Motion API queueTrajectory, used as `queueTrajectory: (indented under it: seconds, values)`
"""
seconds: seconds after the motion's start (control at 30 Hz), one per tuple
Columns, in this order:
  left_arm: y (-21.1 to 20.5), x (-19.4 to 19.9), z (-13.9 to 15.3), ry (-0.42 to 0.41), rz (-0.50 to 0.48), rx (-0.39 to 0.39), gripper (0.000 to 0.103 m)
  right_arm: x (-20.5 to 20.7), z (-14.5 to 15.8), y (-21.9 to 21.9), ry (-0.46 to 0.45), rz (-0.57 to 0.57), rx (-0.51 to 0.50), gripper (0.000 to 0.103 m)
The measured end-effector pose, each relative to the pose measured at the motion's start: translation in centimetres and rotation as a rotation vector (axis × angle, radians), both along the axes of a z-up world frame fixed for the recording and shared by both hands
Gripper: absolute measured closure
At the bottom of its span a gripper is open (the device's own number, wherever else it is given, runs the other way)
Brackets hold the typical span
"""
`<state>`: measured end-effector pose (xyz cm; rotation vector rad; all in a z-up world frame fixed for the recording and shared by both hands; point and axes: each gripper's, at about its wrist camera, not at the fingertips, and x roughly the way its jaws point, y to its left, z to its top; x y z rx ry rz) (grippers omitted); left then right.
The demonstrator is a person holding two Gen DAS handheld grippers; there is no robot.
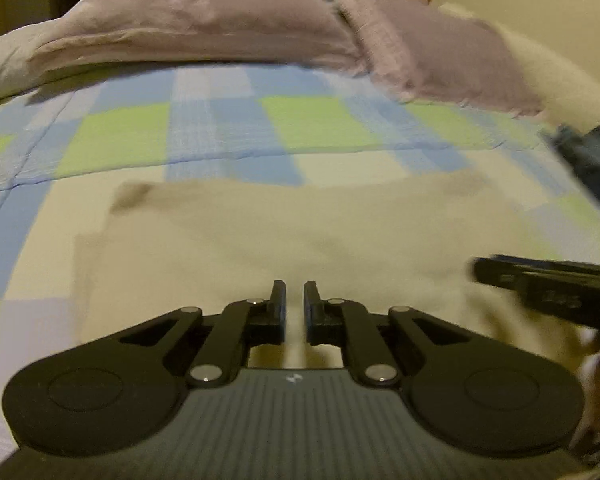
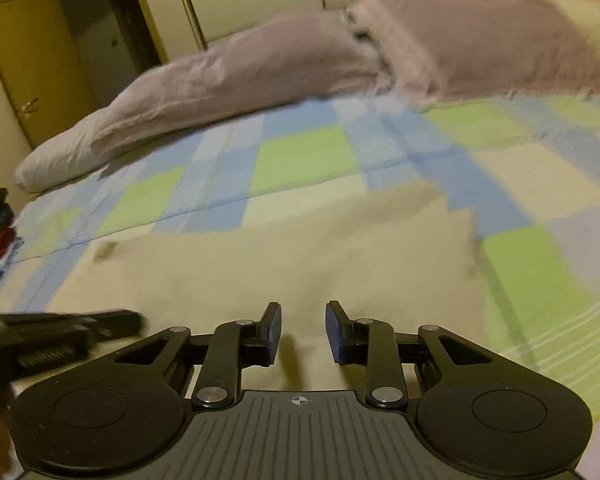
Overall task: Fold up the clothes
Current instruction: 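Grasp the side of the folded beige shirt with both grippers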
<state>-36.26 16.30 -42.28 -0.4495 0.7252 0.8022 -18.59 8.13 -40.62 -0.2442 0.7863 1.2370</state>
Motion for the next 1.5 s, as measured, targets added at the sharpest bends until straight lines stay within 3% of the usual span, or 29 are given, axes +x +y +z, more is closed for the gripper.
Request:
queueTrajectory:
  seconds: [0.1,0.17,0.27,0.3,0.4,0.53,0.63,0.83,1.07,1.13,1.23,1.37,1.5]
  values:
    - [0.6,-0.4,-0.6,-0.027,0.003,-0.018,0.095,0.7,-1.9,0.0,0.026,0.013,-0.020,0.077]
    - [0.3,-0.7,0.3,-0.024,0.001,-0.010,0.095,0.7,-1.4,-0.3,0.026,0.014,-0.020,0.077]
    - [-0.9,-2.7,1.7,-0.071,0.009,-0.007,0.095,2.0,0.0,-2.1,0.130,-0.038,0.025,0.077]
    - [-1.4,-3.8,2.1,-0.088,0.017,-0.010,0.095,2.7,0.4,-3.3,0.169,-0.064,0.056,0.075]
    - [-3.0,-6.6,2.5,-0.126,0.051,-0.037,0.095,5.3,0.8,-7.7,0.294,-0.165,0.106,0.046]
    - [-4.5,-9.9,1.3,-0.145,0.071,-0.104,0.095,7.5,-0.1,-12.9,0.461,-0.266,0.133,0.046]
    - [-4.5,-10.8,-0.2,-0.088,0.108,-0.147,0.096,8.0,-1.0,-14.4,0.505,-0.288,0.116,0.047]
    - [-3.8,-10.8,2.7,-0.173,0.088,-0.090,0.095,10.2,0.1,-12.0,0.479,-0.222,0.170,0.047]
    - [0.6,-11.9,1.4,-0.335,0.176,-0.219,0.095,12.5,-2.9,-7.7,0.635,-0.214,0.144,0.047]
    - [1.9,-12.4,0.8,-0.382,0.201,-0.255,0.095,12.7,-2.9,-6.9,0.657,-0.192,0.132,0.057]
    - [3.5,-12.2,-1.2,-0.352,0.229,-0.319,0.101,12.9,-3.5,-6.4,0.689,-0.191,0.117,0.057]
    - [3.6,-12.7,-1.7,-0.375,0.221,-0.320,0.101,13.6,-4.2,-6.2,0.746,-0.231,0.115,0.070]
    - [3.6,-13.3,-1.8,-0.406,0.226,-0.337,0.101,13.5,-3.5,-5.1,0.720,-0.265,0.038,0.085]
